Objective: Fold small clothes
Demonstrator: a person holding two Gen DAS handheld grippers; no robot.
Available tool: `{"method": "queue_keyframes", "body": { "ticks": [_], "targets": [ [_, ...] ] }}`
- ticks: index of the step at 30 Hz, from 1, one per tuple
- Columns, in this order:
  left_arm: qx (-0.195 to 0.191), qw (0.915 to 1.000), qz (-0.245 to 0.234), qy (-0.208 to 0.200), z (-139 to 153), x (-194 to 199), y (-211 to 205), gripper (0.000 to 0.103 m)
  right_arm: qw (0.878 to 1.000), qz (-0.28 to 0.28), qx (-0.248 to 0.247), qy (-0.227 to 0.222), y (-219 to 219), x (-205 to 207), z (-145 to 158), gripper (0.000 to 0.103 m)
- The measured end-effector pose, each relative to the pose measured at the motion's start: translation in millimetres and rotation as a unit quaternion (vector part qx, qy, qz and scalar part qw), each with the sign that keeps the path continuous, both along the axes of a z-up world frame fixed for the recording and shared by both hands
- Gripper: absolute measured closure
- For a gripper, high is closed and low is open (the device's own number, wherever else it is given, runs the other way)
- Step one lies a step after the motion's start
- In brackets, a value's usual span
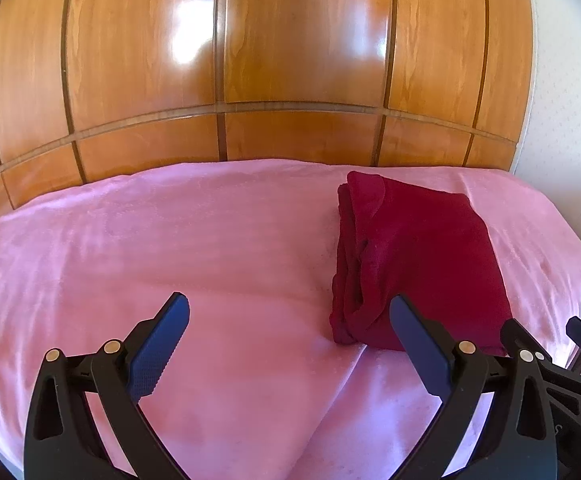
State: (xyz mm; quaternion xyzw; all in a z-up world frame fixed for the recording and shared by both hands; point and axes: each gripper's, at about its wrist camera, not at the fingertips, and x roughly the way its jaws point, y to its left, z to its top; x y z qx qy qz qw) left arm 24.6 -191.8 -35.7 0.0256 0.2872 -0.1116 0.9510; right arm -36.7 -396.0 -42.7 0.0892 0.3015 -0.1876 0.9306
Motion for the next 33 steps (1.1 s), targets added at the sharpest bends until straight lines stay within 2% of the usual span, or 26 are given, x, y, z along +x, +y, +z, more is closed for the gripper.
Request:
{"method": "queue_keyframes", "body": {
  "ticks": [33],
  "targets": [
    [0.003,0.9999,-0.011,0.008,-5.6,-3.9,4.2,0.004,1.000,0.002,-0.001,0.007,7.0,0.0,-6.8,0.002]
  ]
}}
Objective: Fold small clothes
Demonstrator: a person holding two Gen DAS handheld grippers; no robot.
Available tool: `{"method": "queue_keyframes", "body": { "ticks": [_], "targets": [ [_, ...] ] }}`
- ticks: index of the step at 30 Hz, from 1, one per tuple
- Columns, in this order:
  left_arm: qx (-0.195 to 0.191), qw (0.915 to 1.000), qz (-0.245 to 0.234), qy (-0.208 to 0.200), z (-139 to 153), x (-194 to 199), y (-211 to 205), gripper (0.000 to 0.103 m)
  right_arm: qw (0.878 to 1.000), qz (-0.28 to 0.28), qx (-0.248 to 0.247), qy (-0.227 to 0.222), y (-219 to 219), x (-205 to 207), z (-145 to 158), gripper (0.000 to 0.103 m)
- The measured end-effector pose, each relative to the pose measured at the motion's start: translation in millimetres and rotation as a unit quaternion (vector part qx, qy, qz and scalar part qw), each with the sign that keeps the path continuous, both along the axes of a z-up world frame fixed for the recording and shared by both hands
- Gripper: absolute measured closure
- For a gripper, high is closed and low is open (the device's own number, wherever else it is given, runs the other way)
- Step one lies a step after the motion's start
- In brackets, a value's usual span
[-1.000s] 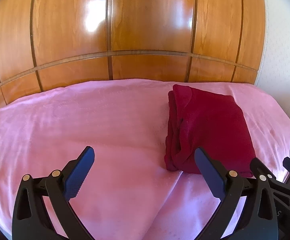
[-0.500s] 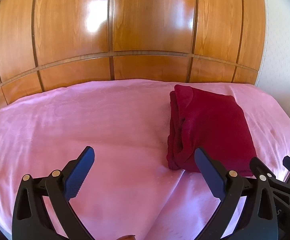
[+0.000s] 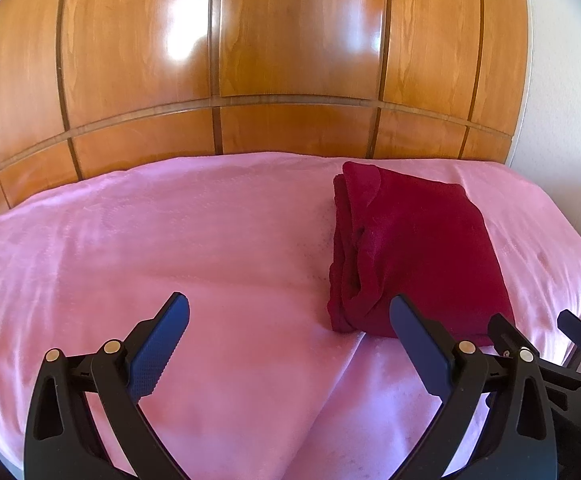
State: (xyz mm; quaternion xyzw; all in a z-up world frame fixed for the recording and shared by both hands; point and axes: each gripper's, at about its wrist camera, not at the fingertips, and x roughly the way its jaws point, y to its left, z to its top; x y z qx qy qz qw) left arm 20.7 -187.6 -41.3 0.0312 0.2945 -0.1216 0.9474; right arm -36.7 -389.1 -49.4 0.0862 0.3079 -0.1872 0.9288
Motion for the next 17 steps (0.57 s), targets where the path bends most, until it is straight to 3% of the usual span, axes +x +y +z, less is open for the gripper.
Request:
{"method": "queue_keyframes", "body": {
  "ticks": [13,17],
  "targets": [
    [0.009,0.9996,0.008,0.026,-15,12,-1,0.004,1.000,-0.004,0.009,0.016,-9,7,-14,0.002],
    [0.009,0.9991,0.013,0.040,-23,21,4,0.004,0.998,-0.028,0.047,0.006,-58,18,-9,0.002]
  ]
}}
